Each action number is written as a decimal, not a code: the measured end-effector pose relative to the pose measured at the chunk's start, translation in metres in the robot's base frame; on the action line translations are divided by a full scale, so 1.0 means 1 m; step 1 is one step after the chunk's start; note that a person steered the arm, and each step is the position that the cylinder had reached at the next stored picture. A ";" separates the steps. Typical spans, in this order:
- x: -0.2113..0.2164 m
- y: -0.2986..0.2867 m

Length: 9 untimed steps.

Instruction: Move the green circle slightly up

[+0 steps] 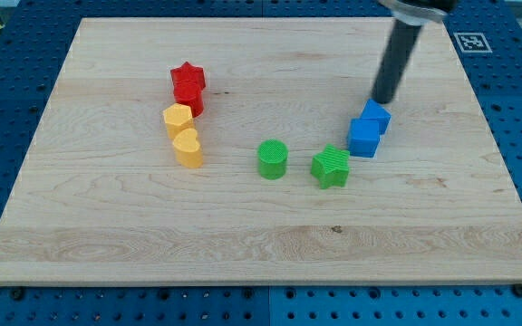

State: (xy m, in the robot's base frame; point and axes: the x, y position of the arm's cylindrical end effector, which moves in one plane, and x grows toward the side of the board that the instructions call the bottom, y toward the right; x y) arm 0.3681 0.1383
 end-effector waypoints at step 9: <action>0.082 -0.001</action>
